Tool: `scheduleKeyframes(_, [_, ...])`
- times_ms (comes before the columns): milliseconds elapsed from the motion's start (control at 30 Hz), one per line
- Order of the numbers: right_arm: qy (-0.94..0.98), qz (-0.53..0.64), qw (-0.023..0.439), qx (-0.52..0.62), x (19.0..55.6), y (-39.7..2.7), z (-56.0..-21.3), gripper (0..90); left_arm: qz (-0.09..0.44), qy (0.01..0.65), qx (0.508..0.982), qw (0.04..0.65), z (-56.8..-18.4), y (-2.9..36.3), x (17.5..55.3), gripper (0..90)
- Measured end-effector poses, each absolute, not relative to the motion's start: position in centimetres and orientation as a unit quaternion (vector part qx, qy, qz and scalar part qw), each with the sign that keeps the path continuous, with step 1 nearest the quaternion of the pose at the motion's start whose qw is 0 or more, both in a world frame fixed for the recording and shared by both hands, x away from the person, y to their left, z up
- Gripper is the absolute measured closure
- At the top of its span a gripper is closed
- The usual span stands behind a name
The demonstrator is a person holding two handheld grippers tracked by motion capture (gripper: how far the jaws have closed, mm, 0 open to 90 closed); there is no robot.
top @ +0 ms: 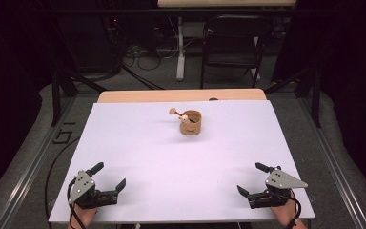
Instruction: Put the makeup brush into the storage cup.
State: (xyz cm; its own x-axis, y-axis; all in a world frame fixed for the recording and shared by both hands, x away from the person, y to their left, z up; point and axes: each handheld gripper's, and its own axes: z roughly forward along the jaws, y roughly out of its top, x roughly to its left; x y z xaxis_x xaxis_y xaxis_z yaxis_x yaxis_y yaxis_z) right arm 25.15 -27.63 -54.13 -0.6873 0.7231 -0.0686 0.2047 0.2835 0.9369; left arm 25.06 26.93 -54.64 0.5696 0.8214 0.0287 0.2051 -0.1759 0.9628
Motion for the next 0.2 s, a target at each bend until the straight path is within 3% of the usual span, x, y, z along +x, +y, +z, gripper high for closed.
scheduleKeyframes(200, [0.761, 0.516, 0.251, 0.303, 25.06, -27.65, -54.08, 0.0, 0.281, 0.363, 0.716, 0.526, -54.84, 26.74, 25.34, 0.1])
